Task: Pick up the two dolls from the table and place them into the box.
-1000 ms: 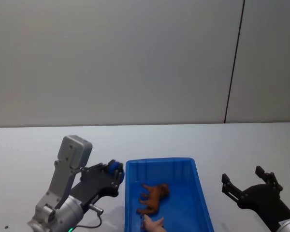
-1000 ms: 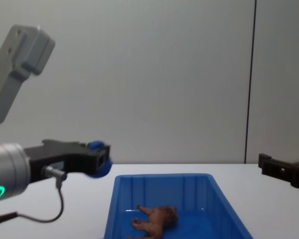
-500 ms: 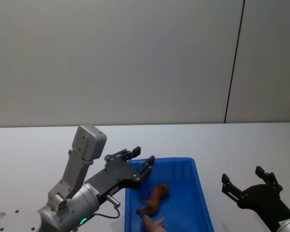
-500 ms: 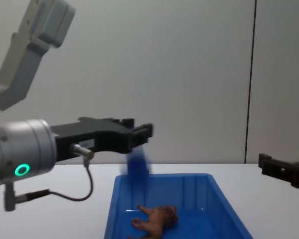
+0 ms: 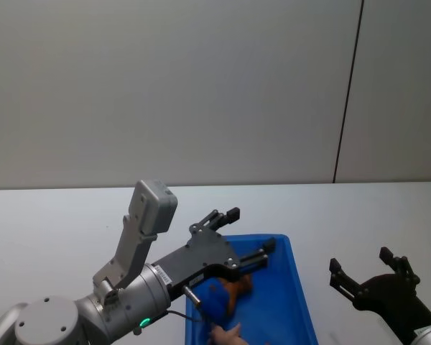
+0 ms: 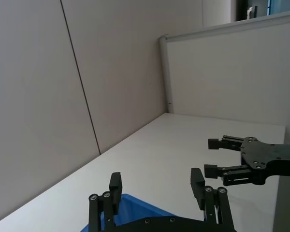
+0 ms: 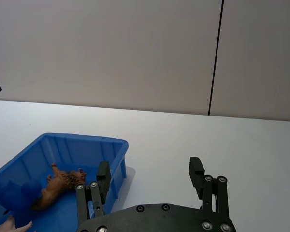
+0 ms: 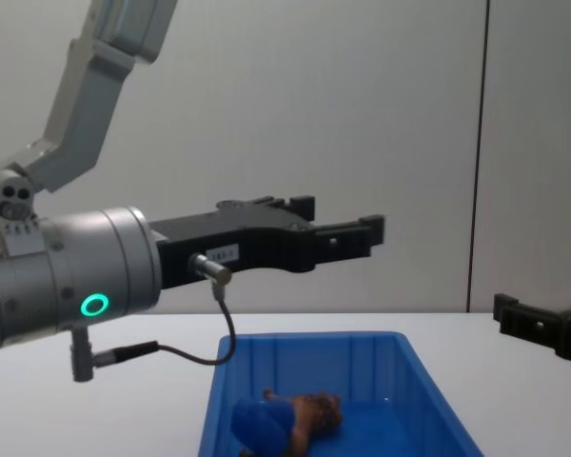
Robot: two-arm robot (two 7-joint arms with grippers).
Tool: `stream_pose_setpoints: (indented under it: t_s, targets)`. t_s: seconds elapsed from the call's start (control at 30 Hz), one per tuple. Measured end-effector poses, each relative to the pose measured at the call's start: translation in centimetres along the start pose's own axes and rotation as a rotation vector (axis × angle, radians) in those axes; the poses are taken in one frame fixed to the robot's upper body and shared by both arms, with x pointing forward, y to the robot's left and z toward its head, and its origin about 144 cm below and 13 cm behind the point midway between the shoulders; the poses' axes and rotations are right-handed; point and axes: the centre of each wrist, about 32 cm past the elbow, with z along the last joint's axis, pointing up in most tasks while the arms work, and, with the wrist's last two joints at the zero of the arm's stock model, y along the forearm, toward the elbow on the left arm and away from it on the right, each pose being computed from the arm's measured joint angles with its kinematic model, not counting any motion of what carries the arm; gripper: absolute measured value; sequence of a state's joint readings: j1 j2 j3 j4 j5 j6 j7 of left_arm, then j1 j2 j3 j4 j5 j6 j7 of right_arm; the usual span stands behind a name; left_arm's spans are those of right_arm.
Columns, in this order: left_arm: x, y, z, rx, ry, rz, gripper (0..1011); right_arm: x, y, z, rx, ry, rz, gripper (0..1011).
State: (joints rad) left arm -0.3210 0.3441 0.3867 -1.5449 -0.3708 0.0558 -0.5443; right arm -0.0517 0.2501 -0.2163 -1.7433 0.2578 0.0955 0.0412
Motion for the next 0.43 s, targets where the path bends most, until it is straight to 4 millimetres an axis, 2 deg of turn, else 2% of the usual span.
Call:
stream_pose_setpoints:
  t_s: [0.13, 0.43]
  targets:
    - [0.02, -0.37, 0.01, -0.013, 0.002, -0.028, 984, 0.00, 0.00, 0.00, 0.000, 0.000, 0.000, 1001]
    - [0.04, -0.78, 0.05, -0.027, 0.003, -0.059, 1001, 0.00, 0.00, 0.00, 0.000, 0.000, 0.000, 1001]
